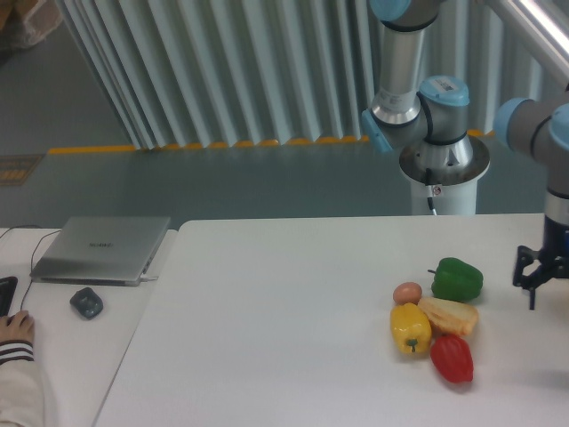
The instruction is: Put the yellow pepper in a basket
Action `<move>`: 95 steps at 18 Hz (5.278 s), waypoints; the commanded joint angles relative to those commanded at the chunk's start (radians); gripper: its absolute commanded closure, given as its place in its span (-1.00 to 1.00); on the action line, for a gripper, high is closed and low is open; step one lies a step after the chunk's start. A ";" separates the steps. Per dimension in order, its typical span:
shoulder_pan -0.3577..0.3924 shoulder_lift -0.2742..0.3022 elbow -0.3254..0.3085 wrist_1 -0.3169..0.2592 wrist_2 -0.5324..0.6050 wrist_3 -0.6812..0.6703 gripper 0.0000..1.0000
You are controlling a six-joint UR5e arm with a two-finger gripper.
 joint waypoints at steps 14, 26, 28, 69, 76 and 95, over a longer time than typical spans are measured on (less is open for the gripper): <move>-0.279 0.023 -0.018 -0.089 0.153 -0.283 -1.00; -0.403 -0.084 -0.032 -0.045 0.141 -0.425 -1.00; -0.402 -0.084 -0.034 -0.043 0.134 -0.417 -1.00; -0.250 0.004 0.009 -0.135 0.134 -0.010 0.07; -0.189 0.052 0.012 -0.225 0.129 0.093 0.08; 0.168 0.012 0.074 -0.223 0.129 0.998 0.08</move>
